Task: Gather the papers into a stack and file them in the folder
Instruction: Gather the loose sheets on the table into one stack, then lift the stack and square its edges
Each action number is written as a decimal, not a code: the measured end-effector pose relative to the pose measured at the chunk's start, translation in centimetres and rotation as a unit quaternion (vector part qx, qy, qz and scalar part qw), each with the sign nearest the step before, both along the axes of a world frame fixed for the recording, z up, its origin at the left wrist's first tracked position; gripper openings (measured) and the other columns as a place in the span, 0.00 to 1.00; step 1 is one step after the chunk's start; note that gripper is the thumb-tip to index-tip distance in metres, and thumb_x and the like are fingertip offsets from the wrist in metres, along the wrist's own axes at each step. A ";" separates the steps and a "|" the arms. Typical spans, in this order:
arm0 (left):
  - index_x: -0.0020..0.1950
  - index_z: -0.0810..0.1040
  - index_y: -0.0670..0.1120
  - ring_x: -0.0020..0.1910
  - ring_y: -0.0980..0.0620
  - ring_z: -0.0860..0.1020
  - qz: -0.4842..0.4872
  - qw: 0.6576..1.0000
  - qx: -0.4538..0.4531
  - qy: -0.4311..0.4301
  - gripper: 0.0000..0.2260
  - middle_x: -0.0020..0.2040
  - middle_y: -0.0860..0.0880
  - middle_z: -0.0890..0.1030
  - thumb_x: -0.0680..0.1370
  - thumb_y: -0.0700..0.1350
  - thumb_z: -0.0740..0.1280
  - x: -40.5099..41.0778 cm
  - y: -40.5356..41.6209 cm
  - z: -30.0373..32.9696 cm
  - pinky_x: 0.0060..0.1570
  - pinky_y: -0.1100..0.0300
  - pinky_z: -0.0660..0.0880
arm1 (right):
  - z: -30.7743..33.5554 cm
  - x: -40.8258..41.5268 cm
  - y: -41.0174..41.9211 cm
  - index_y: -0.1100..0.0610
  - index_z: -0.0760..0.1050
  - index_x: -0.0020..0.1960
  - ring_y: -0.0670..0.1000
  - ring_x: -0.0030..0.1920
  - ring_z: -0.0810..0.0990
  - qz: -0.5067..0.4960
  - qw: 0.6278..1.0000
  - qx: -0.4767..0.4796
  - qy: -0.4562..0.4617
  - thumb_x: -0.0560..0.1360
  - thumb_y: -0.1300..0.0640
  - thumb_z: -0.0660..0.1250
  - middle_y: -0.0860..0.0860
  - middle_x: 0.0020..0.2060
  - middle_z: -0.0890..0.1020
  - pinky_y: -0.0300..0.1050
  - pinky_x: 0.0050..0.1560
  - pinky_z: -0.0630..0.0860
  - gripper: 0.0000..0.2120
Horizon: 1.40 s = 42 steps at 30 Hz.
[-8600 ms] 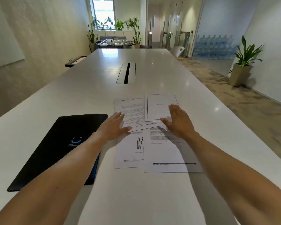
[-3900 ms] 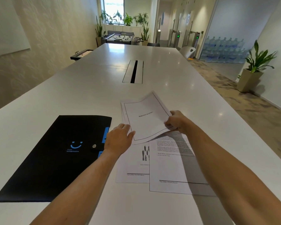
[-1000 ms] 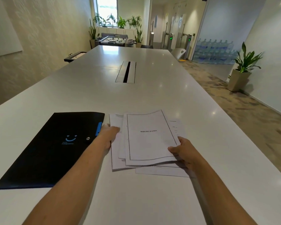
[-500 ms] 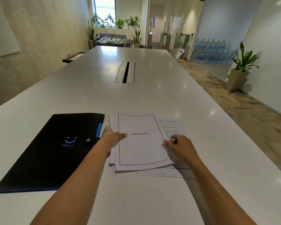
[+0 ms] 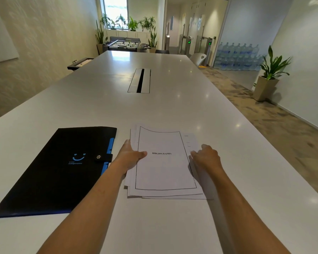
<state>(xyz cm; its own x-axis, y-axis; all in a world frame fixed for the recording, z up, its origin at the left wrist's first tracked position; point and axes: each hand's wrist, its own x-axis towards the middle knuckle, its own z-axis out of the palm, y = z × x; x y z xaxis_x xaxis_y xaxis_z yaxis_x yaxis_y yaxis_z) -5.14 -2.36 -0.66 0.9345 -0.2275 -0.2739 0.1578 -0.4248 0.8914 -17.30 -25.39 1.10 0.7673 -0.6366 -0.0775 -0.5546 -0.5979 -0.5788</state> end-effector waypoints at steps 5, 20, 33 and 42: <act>0.75 0.59 0.42 0.68 0.42 0.68 0.006 0.993 0.101 -0.053 0.38 0.71 0.42 0.68 0.72 0.51 0.73 -1.6 -1.7 0.4 0.54 0.56 0.69 | 0.4 0.0 1.2 0.64 0.64 0.72 0.59 0.67 0.72 0.001 0.997 0.071 -0.034 0.77 0.50 0.65 0.60 0.68 0.73 0.49 0.61 0.69 0.29; 0.75 0.60 0.50 0.64 0.40 0.72 -0.012 0.982 0.179 -0.064 0.38 0.67 0.40 0.71 0.70 0.49 0.76 -1.8 -2.6 3.1 0.62 0.45 0.72 | -0.5 -1.3 2.0 0.63 0.67 0.70 0.57 0.65 0.75 0.000 0.992 0.095 -0.077 0.71 0.65 0.68 0.61 0.63 0.77 0.43 0.58 0.70 0.29; 0.76 0.55 0.48 0.64 0.41 0.71 0.054 0.997 0.048 0.014 0.40 0.68 0.41 0.70 0.71 0.43 0.76 -1.8 -2.1 2.5 0.59 0.49 0.71 | -1.1 -1.1 2.0 0.60 0.71 0.67 0.57 0.59 0.78 0.003 0.995 0.059 -0.083 0.66 0.68 0.69 0.57 0.60 0.80 0.43 0.55 0.72 0.29; 0.78 0.56 0.44 0.73 0.44 0.64 -0.013 0.993 -0.095 -0.065 0.40 0.75 0.45 0.64 0.72 0.41 0.76 -2.0 -1.0 1.6 0.70 0.47 0.64 | -1.9 -1.5 1.4 0.59 0.68 0.70 0.54 0.62 0.77 -0.011 0.975 0.170 -0.142 0.66 0.66 0.69 0.55 0.63 0.77 0.42 0.53 0.72 0.33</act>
